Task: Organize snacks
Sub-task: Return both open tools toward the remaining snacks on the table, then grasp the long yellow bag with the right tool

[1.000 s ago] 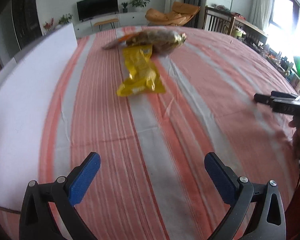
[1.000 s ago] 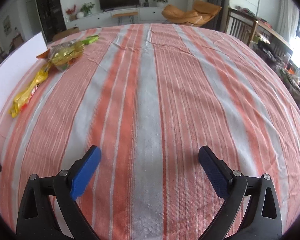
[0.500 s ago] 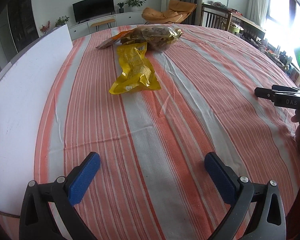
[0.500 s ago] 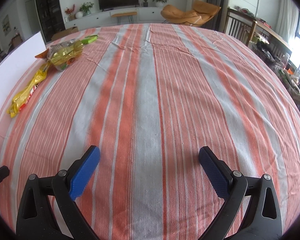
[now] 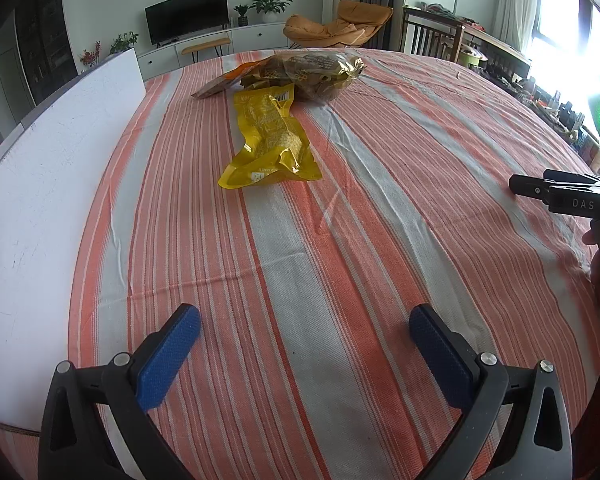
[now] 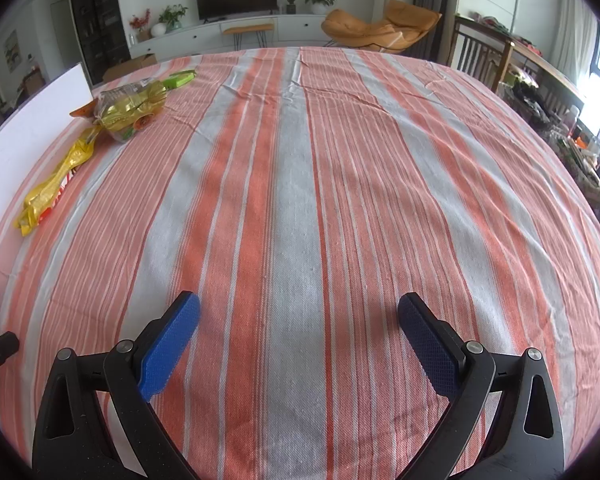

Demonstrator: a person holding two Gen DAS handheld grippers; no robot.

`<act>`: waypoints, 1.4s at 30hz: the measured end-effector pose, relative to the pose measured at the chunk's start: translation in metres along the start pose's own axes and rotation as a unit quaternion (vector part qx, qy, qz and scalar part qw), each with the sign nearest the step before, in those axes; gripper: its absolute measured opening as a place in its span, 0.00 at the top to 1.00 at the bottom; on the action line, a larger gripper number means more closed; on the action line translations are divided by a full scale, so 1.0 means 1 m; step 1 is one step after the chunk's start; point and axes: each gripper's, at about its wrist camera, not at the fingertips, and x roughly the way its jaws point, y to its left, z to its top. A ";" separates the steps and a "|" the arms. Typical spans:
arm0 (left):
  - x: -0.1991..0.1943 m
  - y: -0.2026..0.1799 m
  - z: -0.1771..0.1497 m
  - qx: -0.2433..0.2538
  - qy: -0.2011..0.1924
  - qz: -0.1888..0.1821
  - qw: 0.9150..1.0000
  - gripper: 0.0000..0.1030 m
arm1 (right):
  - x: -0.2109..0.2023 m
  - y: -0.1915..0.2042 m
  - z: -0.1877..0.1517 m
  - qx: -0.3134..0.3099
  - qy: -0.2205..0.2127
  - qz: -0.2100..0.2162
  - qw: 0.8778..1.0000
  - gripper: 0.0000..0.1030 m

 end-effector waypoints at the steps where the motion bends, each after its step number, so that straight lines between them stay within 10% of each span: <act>1: 0.000 0.000 0.000 0.000 0.000 0.000 1.000 0.00 | 0.000 0.000 0.000 0.000 0.000 0.000 1.000 0.03; 33: -0.019 0.009 -0.018 0.012 -0.009 -0.010 1.000 0.00 | 0.000 0.004 0.000 0.005 0.006 0.000 1.000 0.03; 42: -0.020 0.009 -0.017 0.011 -0.010 -0.011 1.000 0.00 | 0.008 0.146 0.080 -0.106 0.040 0.143 0.983 0.03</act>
